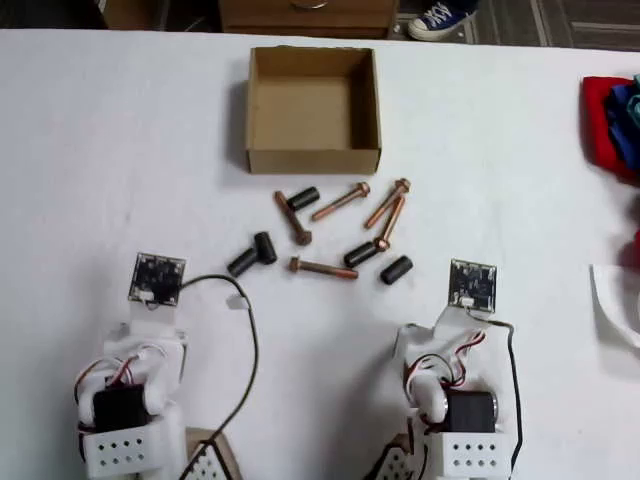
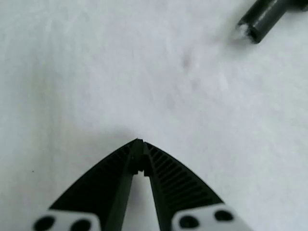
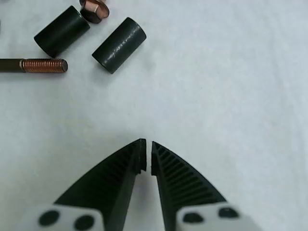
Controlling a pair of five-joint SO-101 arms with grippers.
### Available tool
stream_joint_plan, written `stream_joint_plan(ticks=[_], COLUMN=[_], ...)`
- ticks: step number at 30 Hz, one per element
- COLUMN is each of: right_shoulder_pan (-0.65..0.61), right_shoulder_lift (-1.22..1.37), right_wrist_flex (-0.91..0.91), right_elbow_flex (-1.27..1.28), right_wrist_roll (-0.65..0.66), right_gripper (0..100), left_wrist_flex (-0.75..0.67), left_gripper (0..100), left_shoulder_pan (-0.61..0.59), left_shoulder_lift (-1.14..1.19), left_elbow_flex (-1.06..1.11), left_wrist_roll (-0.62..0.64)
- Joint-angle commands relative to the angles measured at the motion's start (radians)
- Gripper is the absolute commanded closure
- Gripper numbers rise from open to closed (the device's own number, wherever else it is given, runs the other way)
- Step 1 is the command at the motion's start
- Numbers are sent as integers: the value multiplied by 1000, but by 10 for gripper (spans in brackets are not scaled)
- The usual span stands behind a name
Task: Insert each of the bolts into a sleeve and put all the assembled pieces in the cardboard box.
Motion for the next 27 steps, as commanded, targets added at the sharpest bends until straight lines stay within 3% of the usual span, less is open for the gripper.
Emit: stream_joint_plan(ticks=[1, 16, 27], right_shoulder_pan=[8, 7, 7], right_shoulder_lift=[-1, -1, -2], right_wrist_flex=[2, -10, -335], right_elbow_flex=[0, 0, 0], right_wrist_roll=[-6, -5, -5], right_gripper=[978, 978, 978], left_wrist_flex=[3, 3, 3], left_gripper=[973, 973, 973], left_shoulder_pan=[-8, -8, -8], left_shoulder_lift=[-26, -26, -26], left_elbow_flex=[19, 19, 19], left_wrist_roll=[-5, -5, -5])
